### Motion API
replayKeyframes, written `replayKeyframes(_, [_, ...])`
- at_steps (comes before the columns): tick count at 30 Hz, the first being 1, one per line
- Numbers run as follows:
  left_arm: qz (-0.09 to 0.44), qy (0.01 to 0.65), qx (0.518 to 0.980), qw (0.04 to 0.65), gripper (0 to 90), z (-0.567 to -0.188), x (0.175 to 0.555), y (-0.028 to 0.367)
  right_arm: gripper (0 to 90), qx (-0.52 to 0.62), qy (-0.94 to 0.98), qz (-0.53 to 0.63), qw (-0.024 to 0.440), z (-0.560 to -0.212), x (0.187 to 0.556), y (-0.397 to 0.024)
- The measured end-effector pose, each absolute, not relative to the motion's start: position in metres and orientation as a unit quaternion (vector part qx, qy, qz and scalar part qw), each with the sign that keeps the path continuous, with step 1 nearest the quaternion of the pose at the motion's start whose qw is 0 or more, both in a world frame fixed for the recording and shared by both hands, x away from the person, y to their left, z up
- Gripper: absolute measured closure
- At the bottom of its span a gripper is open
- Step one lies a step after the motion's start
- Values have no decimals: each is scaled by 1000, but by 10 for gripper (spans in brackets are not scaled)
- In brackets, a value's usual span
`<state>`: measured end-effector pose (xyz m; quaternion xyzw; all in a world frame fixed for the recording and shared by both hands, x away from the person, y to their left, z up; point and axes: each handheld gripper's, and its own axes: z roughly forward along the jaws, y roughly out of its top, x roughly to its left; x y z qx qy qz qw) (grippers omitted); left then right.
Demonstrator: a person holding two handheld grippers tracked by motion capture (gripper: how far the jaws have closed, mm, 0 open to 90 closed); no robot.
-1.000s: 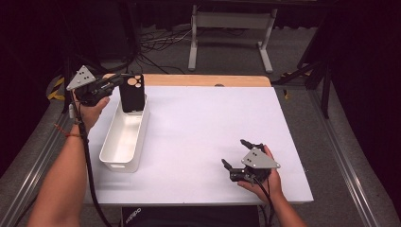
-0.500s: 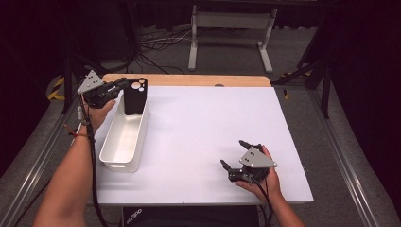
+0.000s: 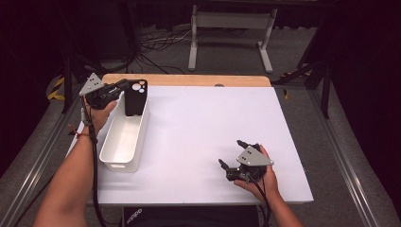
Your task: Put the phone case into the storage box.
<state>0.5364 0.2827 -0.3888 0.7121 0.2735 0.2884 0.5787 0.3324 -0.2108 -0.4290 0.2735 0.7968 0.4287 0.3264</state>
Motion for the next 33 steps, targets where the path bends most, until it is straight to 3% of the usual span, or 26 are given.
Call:
replayKeyframes(11, [278, 275, 704, 593, 805, -394, 537, 288, 133, 278, 796, 428, 325, -430, 335, -211])
replayKeyframes(29, [285, 280, 749, 528, 727, -409, 543, 285, 135, 274, 796, 432, 323, -429, 334, -212])
replayKeyframes(33, [308, 287, 758, 498, 650, -410, 545, 283, 135, 273, 797, 431, 322, -429, 334, -212])
